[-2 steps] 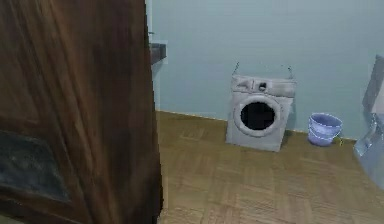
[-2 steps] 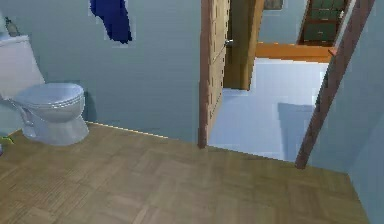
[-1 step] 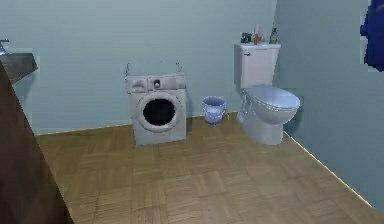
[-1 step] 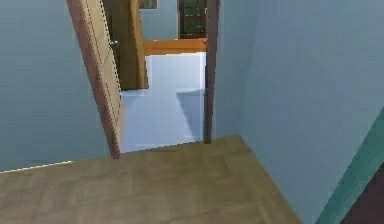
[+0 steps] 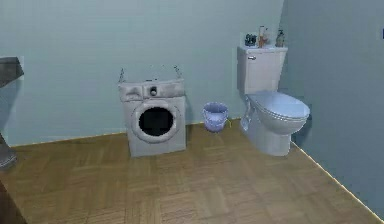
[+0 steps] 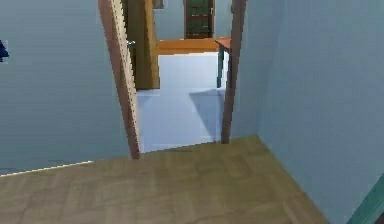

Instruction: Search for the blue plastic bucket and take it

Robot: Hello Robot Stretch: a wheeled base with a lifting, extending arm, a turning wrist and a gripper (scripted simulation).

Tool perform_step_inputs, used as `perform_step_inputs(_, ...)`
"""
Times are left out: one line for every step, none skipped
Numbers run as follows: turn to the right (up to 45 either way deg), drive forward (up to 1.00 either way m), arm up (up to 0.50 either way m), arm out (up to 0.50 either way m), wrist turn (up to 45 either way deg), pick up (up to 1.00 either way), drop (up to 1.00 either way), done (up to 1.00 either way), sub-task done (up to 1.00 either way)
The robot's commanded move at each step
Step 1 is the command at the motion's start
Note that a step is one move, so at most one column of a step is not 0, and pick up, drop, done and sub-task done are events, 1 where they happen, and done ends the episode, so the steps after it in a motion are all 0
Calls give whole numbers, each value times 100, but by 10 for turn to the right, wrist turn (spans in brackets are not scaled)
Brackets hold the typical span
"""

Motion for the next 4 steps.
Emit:
perform_step_inputs(0, 100, 0, 0, 0, 0, 0, 0, 0)
perform_step_inputs(60, 0, 0, 0, 0, 0, 0, 0, 0)
perform_step_inputs(0, 35, 0, 0, 0, 0, 0, 0, 0)
perform_step_inputs(-450, 0, 0, 0, 0, 0, 0, 0, 0)
